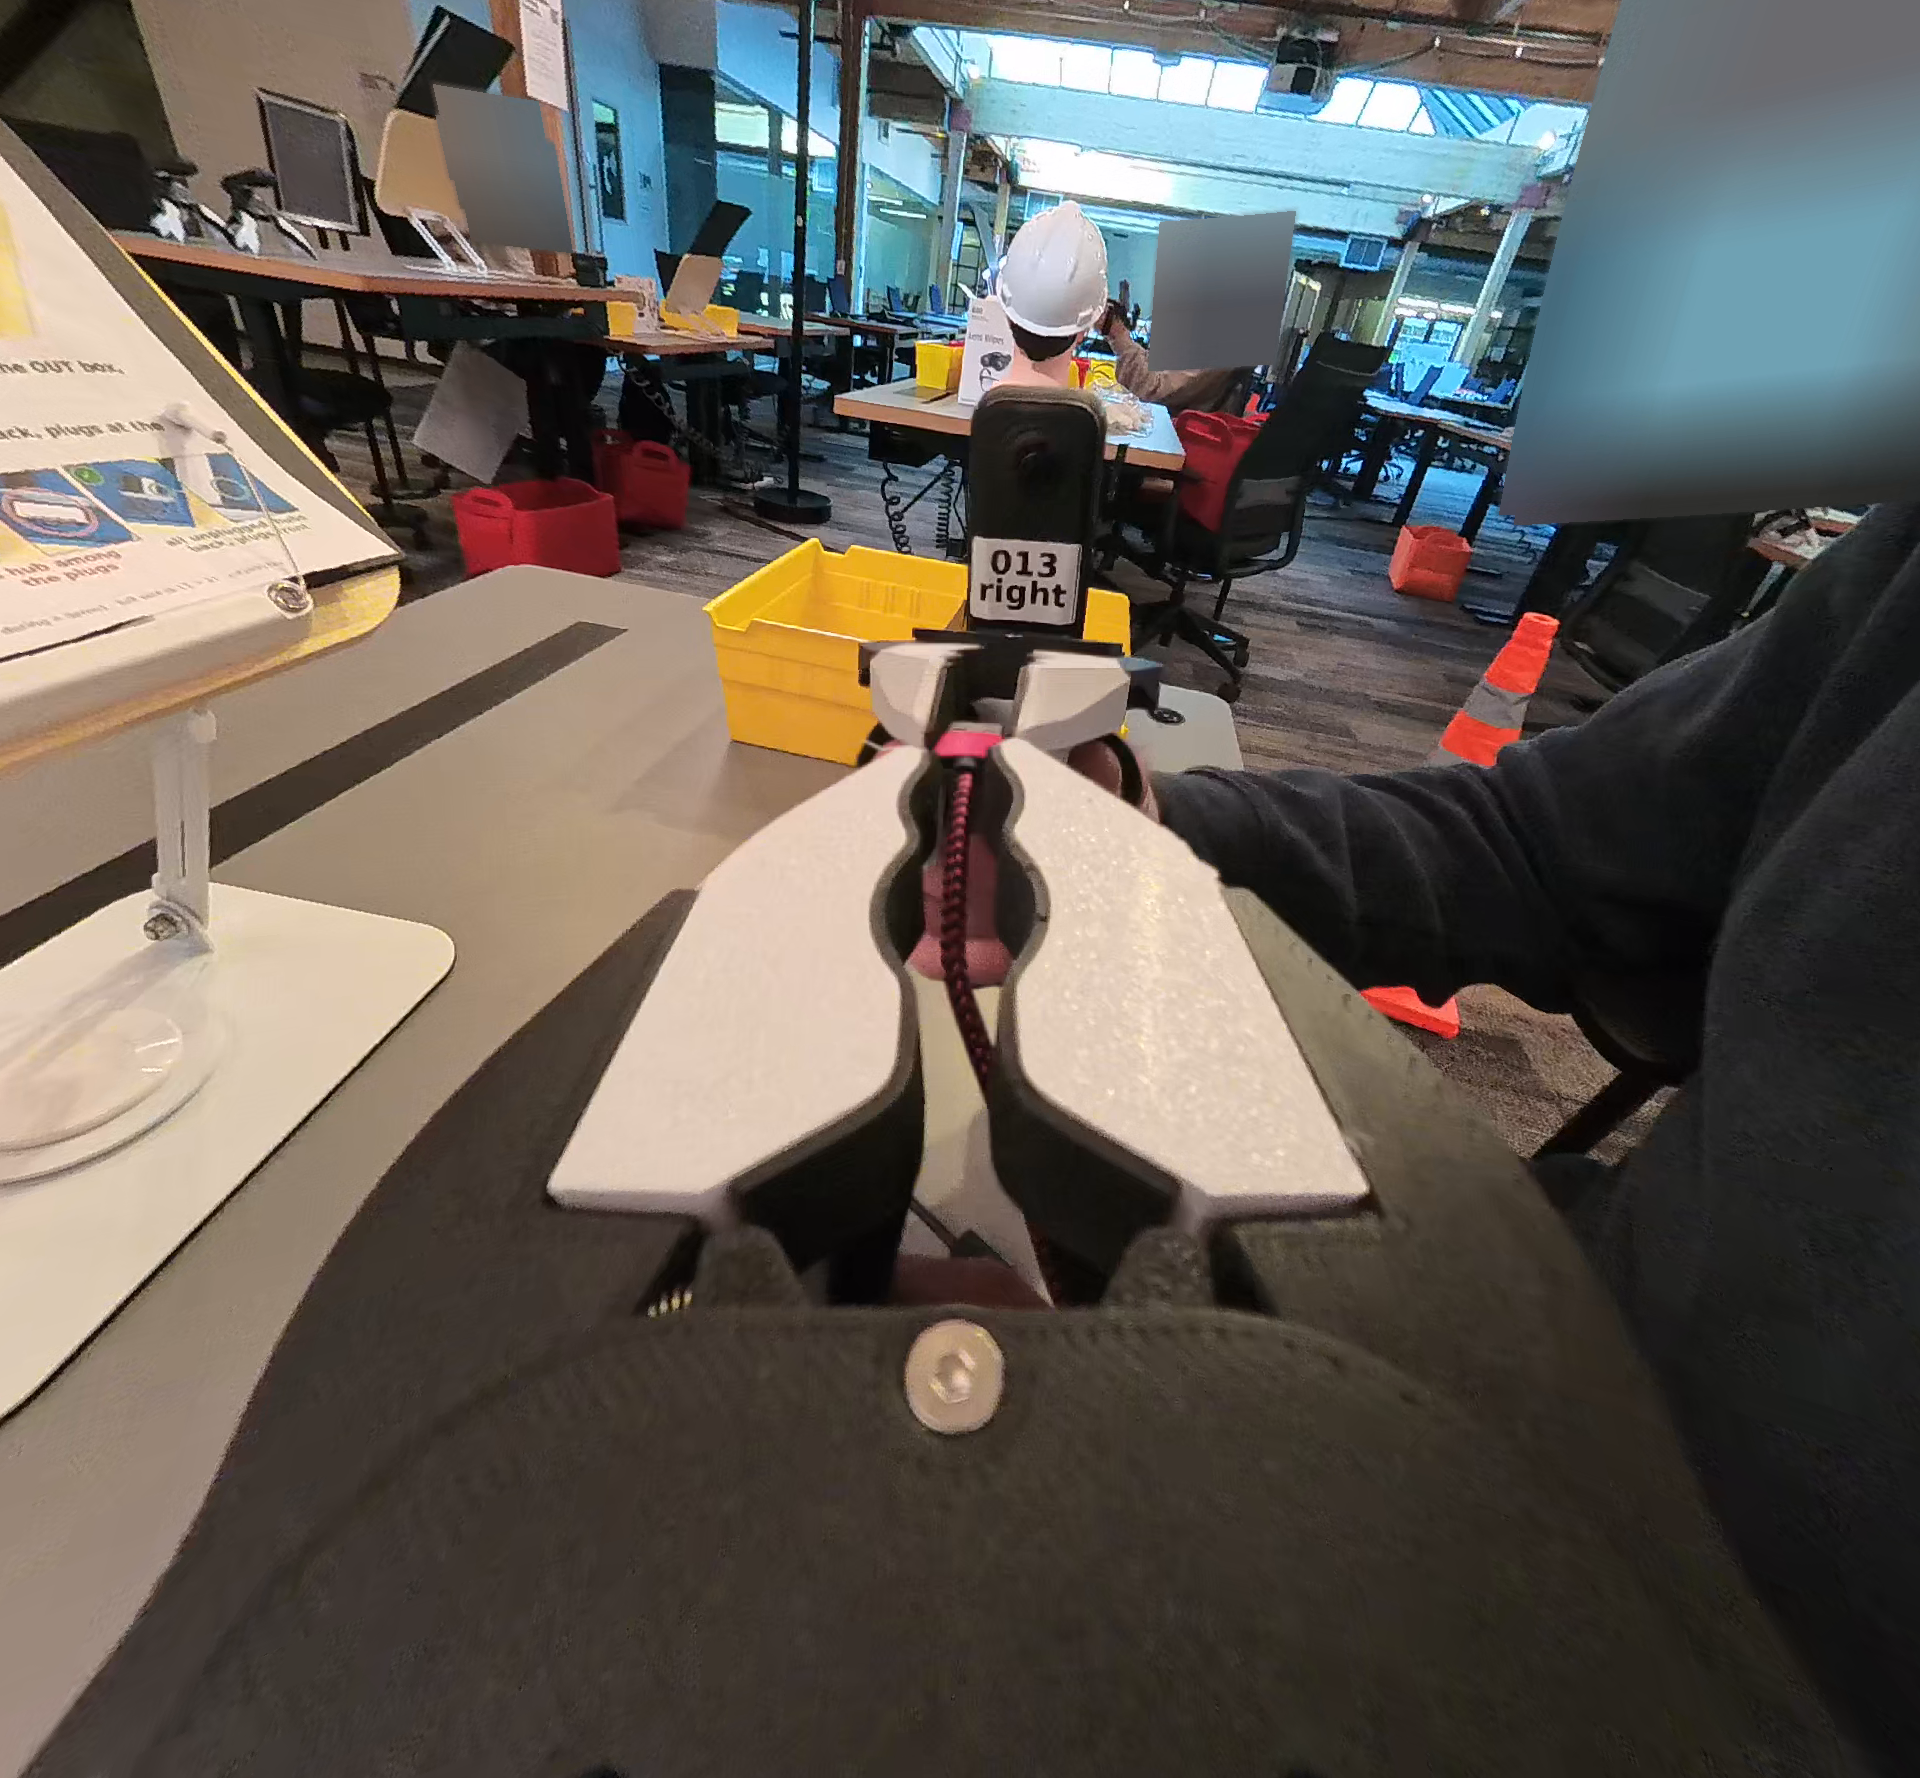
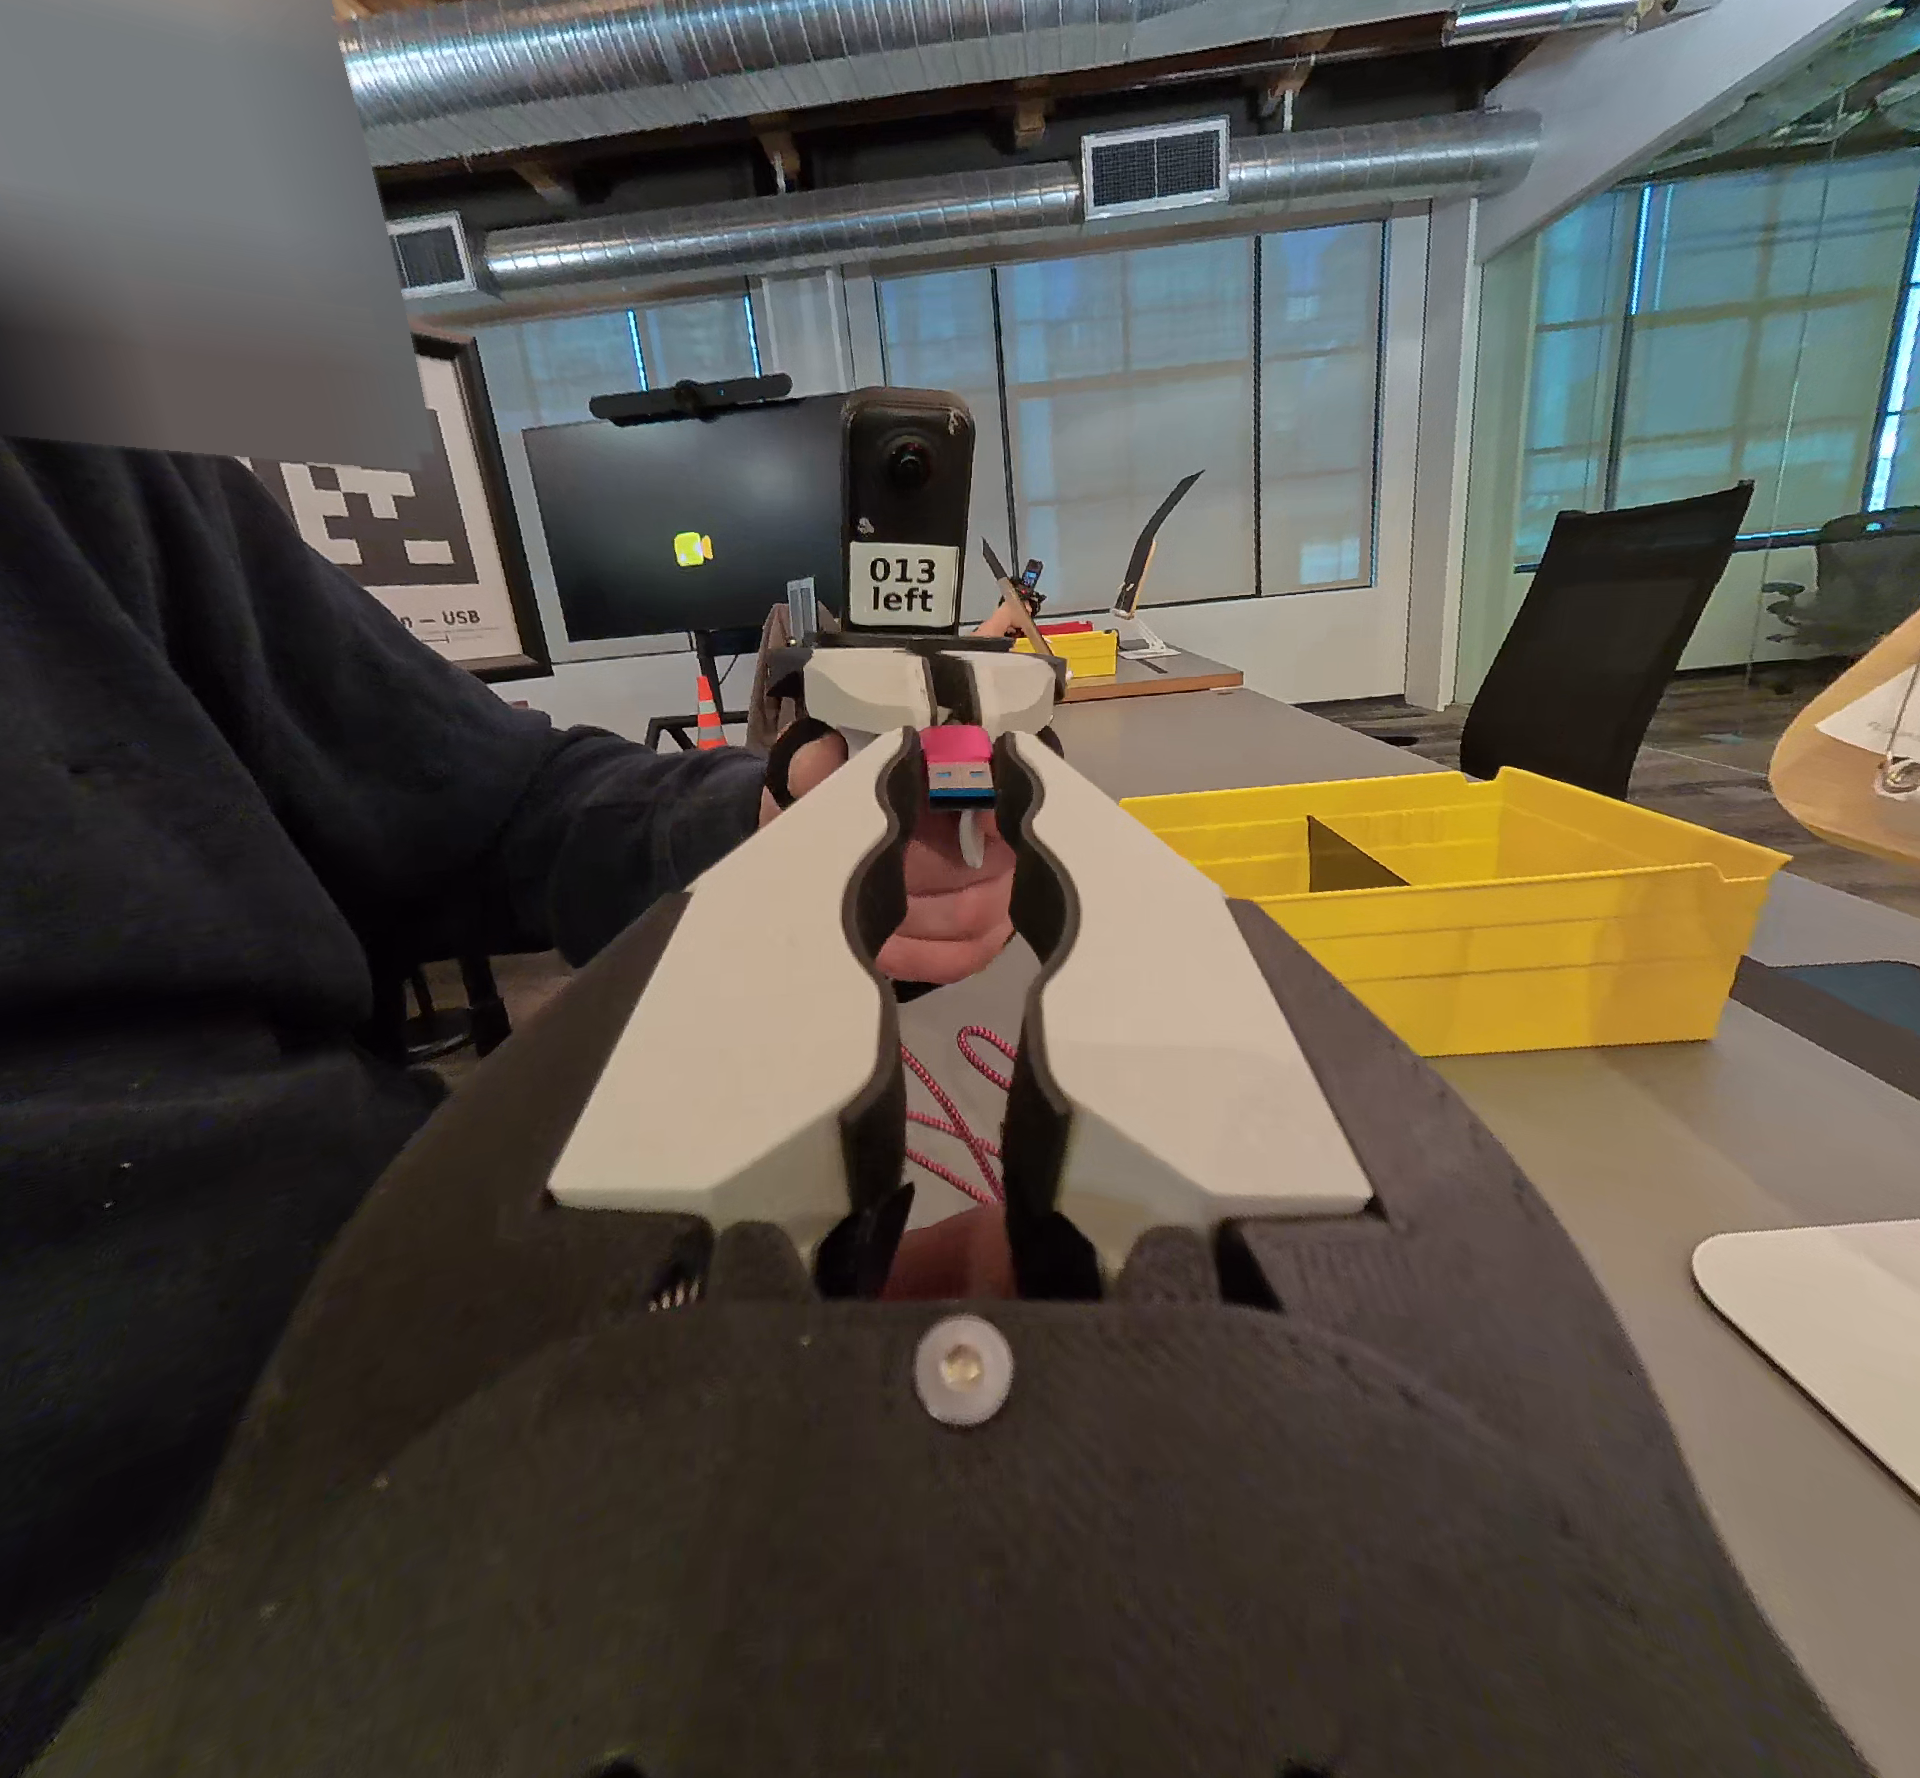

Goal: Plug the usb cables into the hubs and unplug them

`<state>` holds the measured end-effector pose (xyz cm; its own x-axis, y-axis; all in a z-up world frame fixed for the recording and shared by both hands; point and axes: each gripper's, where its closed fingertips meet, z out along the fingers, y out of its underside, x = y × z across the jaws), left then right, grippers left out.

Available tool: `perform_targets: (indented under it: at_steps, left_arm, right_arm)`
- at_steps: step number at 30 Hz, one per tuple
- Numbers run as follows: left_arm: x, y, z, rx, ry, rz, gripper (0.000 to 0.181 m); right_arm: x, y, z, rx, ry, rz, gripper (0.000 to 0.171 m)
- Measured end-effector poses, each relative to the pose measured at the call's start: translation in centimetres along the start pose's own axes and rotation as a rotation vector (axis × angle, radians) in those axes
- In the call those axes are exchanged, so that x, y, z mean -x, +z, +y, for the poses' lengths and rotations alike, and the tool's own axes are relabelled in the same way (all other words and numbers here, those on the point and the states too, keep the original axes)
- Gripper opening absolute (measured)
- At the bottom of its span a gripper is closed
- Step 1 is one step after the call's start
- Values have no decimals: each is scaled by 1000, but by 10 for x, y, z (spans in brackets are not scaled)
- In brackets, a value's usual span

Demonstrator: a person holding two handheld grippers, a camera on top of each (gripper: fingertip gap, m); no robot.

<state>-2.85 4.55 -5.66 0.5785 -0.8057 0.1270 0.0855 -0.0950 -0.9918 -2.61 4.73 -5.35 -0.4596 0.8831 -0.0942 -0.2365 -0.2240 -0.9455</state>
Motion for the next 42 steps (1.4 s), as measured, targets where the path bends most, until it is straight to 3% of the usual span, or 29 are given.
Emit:
perform_targets:
  at_steps: [21,32,37,42]
  left_arm:
    - [-2,-2,0,-10,-26,11,4]
    - [15,-31,0,57,-41,-45,4]
    - [11,-36,3,113,-15,-34,4]
    - [4,-30,8,171,-4,-3,4]
  right_arm:
    - [0,0,-3,-55,26,-2,12]
    - [-11,-17,2,99,-99,116,15]
    - [-7,0,9,231,-211,125,24]
    - [-2,18,16,402,-415,111,20]
